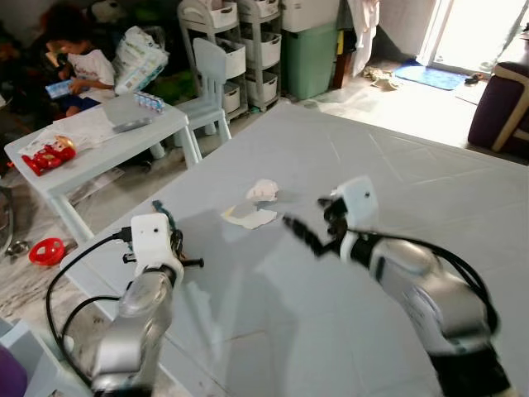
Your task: Picking trash to rubbish bin
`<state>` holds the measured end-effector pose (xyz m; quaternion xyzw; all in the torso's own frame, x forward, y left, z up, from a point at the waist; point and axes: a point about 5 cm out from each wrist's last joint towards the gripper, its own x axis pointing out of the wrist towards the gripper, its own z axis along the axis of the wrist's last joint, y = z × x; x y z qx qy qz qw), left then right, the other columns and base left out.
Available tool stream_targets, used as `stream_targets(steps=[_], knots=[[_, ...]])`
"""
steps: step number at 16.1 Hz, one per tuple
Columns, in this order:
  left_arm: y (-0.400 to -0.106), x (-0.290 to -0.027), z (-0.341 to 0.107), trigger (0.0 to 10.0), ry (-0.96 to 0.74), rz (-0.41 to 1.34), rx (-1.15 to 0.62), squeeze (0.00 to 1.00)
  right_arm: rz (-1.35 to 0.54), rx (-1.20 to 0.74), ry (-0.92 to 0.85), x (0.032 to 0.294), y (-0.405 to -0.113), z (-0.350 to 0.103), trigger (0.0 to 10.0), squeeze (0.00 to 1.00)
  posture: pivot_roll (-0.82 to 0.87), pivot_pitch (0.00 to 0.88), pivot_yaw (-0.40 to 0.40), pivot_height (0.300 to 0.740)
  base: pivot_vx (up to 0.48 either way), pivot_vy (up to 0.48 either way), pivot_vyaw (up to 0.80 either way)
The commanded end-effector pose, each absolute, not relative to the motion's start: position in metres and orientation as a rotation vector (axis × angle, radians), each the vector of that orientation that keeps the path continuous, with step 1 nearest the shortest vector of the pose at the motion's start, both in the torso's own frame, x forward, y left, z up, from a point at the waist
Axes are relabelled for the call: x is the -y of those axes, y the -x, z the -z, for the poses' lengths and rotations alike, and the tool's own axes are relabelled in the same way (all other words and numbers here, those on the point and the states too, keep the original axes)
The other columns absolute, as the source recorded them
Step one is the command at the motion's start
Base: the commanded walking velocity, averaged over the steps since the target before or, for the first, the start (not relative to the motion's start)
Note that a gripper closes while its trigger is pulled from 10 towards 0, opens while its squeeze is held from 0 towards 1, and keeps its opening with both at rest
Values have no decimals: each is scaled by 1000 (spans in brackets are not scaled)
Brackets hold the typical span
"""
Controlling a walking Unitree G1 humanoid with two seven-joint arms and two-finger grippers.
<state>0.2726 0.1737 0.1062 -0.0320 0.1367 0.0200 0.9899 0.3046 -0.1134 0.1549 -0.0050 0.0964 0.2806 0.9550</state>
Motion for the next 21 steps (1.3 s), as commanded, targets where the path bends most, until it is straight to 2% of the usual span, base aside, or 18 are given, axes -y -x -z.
stream_targets(steps=[1, 5, 6, 10, 12, 16, 17, 18, 19, 21], knots=[[-267, -175, -113, 0, 53, -10, -240, 0, -507, -173, 13, 115, -314, -154, 10000, 0, 83, 0, 27, 740, 0, 0, 0], [-241, -201, -109, 0, 13, -54, -235, 0, -455, -203, -30, 98, -332, -137, 10000, 0, 139, 0, 23, 740, 0, 0, 0], [-230, -206, -107, 0, -7, -58, -234, 0, -448, -226, -83, 86, -339, -130, 10000, 0, 153, 0, 21, 740, 0, 0, 0], [-216, -203, -104, 0, -50, -30, -233, 0, -370, -272, -222, 65, -354, -120, 10000, 0, 185, 0, 16, 740, 0, 0, 0], [-213, -203, -103, 0, -47, -33, -237, 0, -363, -270, -224, 55, -357, -119, 10000, 0, 191, 0, 16, 740, 0, 0, 0], [-217, -203, -106, 0, -43, -31, -225, 0, -347, -252, -152, 46, -358, -118, 10000, 0, 195, 0, 14, 740, 0, 0, 0], [-219, -200, -108, 0, -36, -21, -217, 0, -391, -132, -2, 39, -359, -128, 10000, 0, 196, 0, 14, 740, 0, 0, 0], [-220, -198, -108, 0, -29, -12, -213, 0, -473, -4, 72, 28, -357, -140, 10000, 0, 196, 0, 14, 740, 0, 0, 0], [-220, -196, -108, 0, -24, -6, -212, 0, -558, 81, 93, 20, -353, -150, 10000, 0, 195, 0, 13, 740, 0, 0, 0], [-220, -195, -108, 0, -20, 0, -212, 0, -610, 119, 99, 16, -350, -152, 10000, 0, 195, 0, 12, 740, 0, 0, 0]])
